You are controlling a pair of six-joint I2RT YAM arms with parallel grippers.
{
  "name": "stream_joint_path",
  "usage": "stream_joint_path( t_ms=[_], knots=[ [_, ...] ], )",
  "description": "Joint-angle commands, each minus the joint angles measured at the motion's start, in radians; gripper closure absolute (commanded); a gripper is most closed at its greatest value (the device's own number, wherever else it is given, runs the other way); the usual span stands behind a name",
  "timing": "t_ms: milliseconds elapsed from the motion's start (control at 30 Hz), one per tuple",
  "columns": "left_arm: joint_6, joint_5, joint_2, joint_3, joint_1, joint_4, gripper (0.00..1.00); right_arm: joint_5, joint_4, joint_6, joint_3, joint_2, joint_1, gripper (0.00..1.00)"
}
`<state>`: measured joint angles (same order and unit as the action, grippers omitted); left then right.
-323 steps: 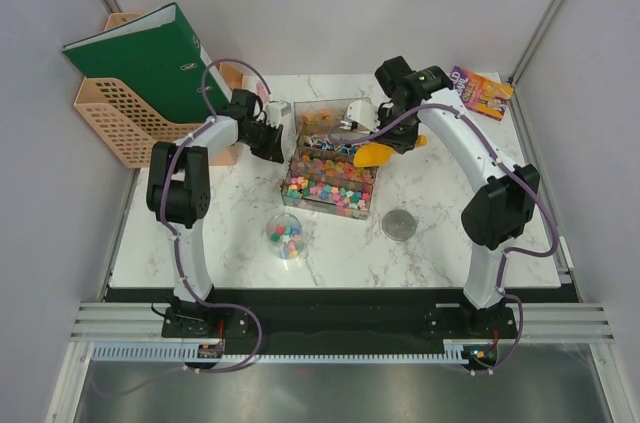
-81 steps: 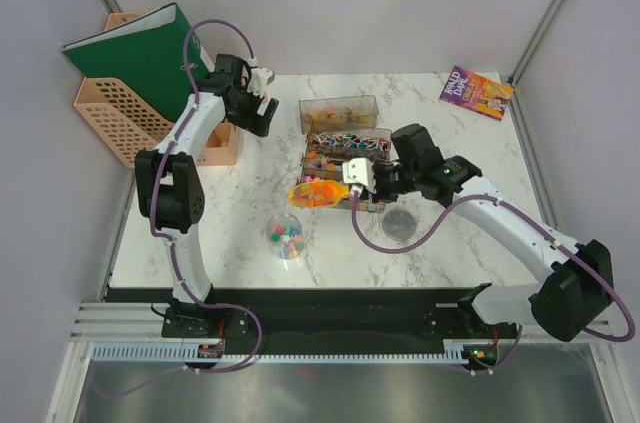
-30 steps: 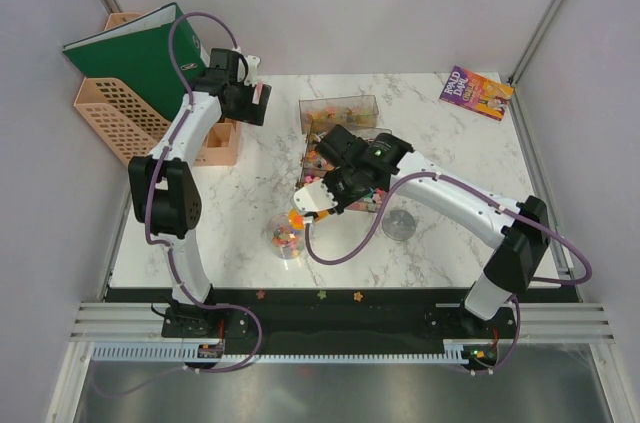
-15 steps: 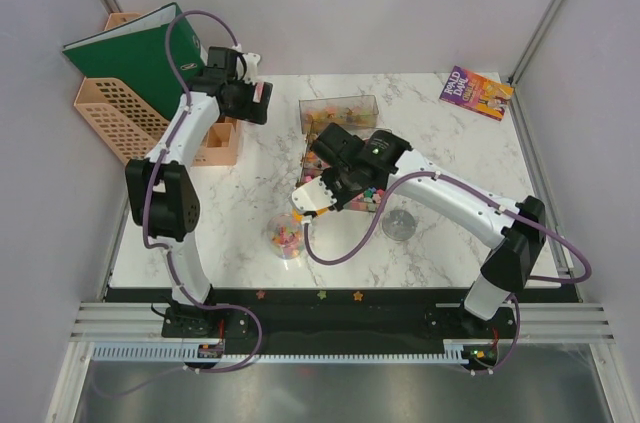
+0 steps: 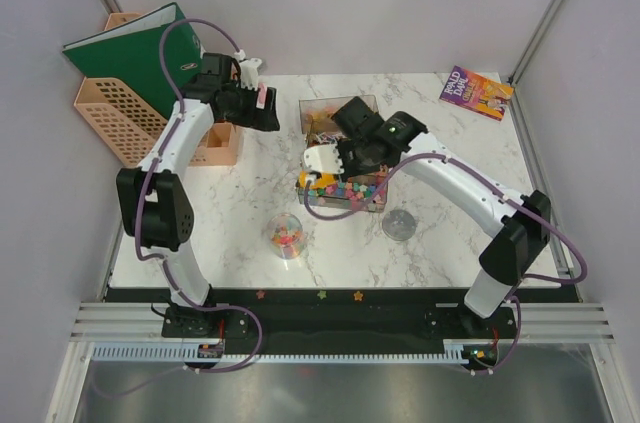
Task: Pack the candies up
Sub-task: Place the fake candies in the packing bottle.
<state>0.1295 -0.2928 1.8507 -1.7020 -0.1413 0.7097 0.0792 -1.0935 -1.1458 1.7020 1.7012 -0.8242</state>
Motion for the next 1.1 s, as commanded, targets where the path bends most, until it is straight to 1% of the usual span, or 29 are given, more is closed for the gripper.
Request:
stream_joint_path(
  t_ms=[0,33,67,100,133,167,200,233,333,467,567,700,800,867,900,933,967,1000,1033,1067],
  knots=[
    [-0.057,-0.391,-0.068,0.015,0.025,0.0,0.03,-0.134,0.153,0.24,-0.018,-0.04,0.121,1.0],
    [-0.074,-0.482,-0.059,0.015,0.032,0.004,0.04,-0.156,0.193,0.265,-0.046,-0.047,0.138,1.0],
    [-0.083,-0.575,-0.051,0.015,0.038,0.011,0.06,-0.179,0.213,0.28,-0.065,-0.054,0.158,1.0],
    [-0.097,-0.709,-0.039,0.015,0.045,0.01,0.09,-0.18,0.228,0.291,-0.08,-0.061,0.16,1.0],
    [-0.14,-0.75,-0.027,0.016,0.045,0.01,0.2,-0.182,0.253,0.303,-0.106,-0.063,0.161,1.0],
    [-0.162,-0.788,0.001,0.018,0.045,0.01,0.22,-0.19,0.265,0.308,-0.114,-0.064,0.165,1.0],
    [-0.174,-0.851,0.013,0.019,0.043,0.008,0.23,-0.191,0.276,0.314,-0.117,-0.064,0.163,1.0],
    [-0.188,-0.87,0.021,0.024,0.042,0.005,0.21,-0.194,0.297,0.32,-0.12,-0.064,0.165,1.0],
    [-0.197,-0.885,0.038,0.048,0.034,-0.01,0.17,-0.205,0.328,0.333,-0.098,-0.041,0.168,1.0],
    [-0.194,-0.864,0.07,0.054,0.028,-0.013,0.17,-0.232,0.372,0.347,-0.05,-0.02,0.172,1.0],
    [-0.183,-0.842,0.09,0.05,0.028,-0.013,0.18,-0.246,0.379,0.345,-0.007,-0.006,0.172,1.0],
    [-0.176,-0.832,0.111,0.039,0.028,-0.015,0.18,-0.254,0.376,0.336,0.004,-0.009,0.174,1.0],
    [-0.174,-0.833,0.127,0.033,0.028,-0.012,0.19,-0.259,0.376,0.331,-0.007,-0.02,0.174,1.0],
    [-0.171,-0.839,0.133,0.033,0.028,-0.013,0.23,-0.26,0.374,0.328,-0.008,-0.021,0.174,1.0],
    [-0.163,-0.847,0.134,0.035,0.028,-0.015,0.28,-0.259,0.374,0.328,-0.011,-0.021,0.172,1.0],
    [-0.16,-0.862,0.137,0.035,0.028,-0.013,0.51,-0.259,0.374,0.328,-0.016,-0.021,0.174,1.0],
    [-0.157,-0.899,0.14,0.035,0.028,-0.015,0.64,-0.257,0.377,0.327,-0.019,-0.015,0.174,1.0],
    [-0.148,-0.922,0.142,0.038,0.029,-0.015,0.89,-0.256,0.377,0.327,-0.024,-0.014,0.174,1.0],
    [-0.142,-0.948,0.145,0.039,0.029,-0.015,0.98,-0.254,0.379,0.336,-0.027,-0.008,0.174,1.0],
    [-0.137,-1.0,0.15,0.042,0.031,-0.013,0.98,-0.254,0.38,0.339,-0.028,0.003,0.174,0.99]
  ],
)
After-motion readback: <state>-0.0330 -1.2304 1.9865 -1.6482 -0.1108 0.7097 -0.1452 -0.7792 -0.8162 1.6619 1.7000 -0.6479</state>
